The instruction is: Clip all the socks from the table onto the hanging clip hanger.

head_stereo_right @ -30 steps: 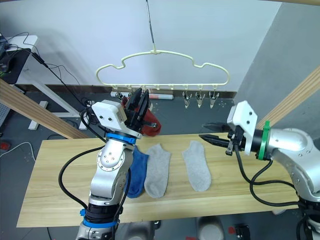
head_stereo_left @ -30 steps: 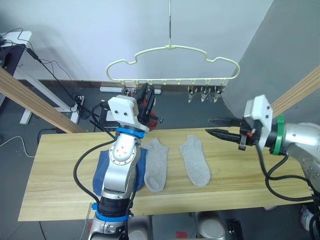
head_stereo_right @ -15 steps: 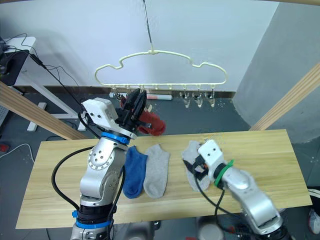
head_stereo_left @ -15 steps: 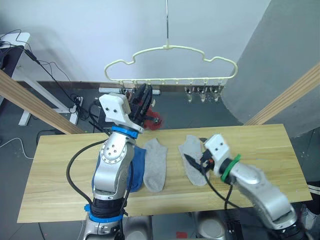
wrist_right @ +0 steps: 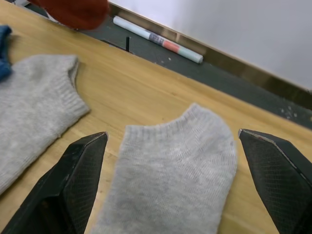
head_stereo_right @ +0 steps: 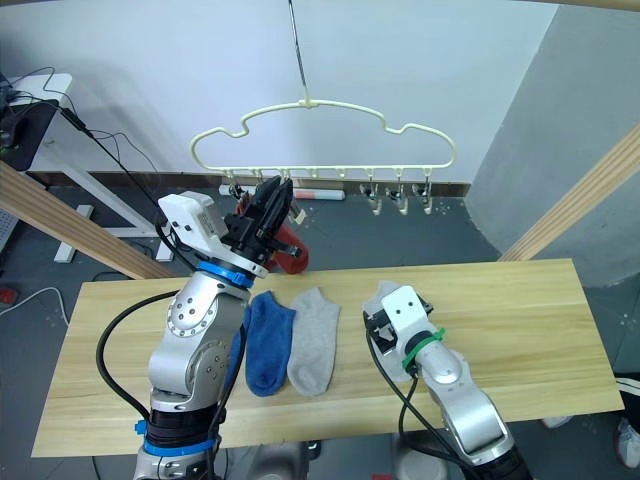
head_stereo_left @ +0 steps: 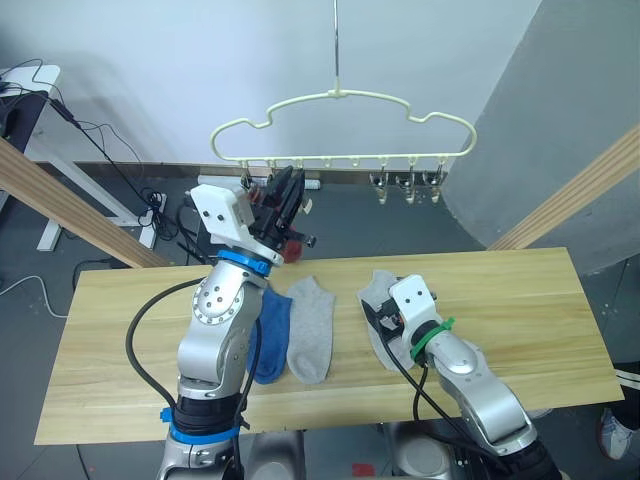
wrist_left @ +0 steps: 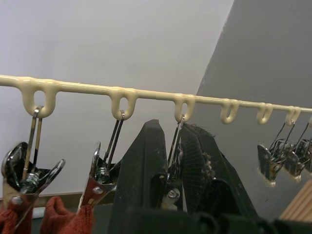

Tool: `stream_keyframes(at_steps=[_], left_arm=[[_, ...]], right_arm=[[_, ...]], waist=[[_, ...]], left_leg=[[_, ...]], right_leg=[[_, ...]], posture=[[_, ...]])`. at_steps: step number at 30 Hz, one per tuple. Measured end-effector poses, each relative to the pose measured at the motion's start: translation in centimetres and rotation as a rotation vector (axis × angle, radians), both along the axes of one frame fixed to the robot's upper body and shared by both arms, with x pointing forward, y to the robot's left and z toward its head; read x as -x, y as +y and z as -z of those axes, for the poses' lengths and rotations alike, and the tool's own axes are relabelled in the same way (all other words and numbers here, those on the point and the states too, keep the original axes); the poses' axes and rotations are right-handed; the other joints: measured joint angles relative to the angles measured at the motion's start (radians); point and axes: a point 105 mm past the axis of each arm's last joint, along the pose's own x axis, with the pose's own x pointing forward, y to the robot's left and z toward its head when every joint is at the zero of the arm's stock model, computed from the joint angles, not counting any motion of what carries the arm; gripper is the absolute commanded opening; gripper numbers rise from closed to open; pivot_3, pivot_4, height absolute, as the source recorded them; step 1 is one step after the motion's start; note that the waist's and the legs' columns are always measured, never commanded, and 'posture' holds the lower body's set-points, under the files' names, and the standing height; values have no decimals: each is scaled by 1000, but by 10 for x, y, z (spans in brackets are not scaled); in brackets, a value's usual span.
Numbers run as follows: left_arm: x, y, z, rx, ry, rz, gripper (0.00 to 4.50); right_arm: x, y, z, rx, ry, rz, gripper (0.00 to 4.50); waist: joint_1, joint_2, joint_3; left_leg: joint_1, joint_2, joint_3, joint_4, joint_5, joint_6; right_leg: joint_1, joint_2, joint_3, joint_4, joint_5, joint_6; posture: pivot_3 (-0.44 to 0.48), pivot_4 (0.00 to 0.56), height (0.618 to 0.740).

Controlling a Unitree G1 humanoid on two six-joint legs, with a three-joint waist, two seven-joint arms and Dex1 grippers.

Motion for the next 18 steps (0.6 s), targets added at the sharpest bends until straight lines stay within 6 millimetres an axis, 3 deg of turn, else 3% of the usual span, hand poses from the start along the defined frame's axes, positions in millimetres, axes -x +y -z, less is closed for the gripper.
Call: stream_keyframes(at_steps=[10,15,18], left_arm=[[-1,-1,-1,-2,19,37,371],[-1,-2,-3,7,23,55,371],[1,-4,-6,4,17,74,371]], right_arm=[[-18,5,28,-54,98,136,4500],[-21,3,30,-75,119,154,4500],[-22,0,31,-101,138,179,3898]], waist=[[0,0,0],[0,0,0],[0,0,-1]], left_leg=[[0,0,0,0,0,0],[0,0,0,0,0,0],[0,0,0,0,0,0]], right_leg=[[-1,0,0,0,0,0],[-1,0,0,1,0,0],[0,0,0,1,1,-1]], posture=[[-212,338,740],[-207,339,740],[-207,339,740]])
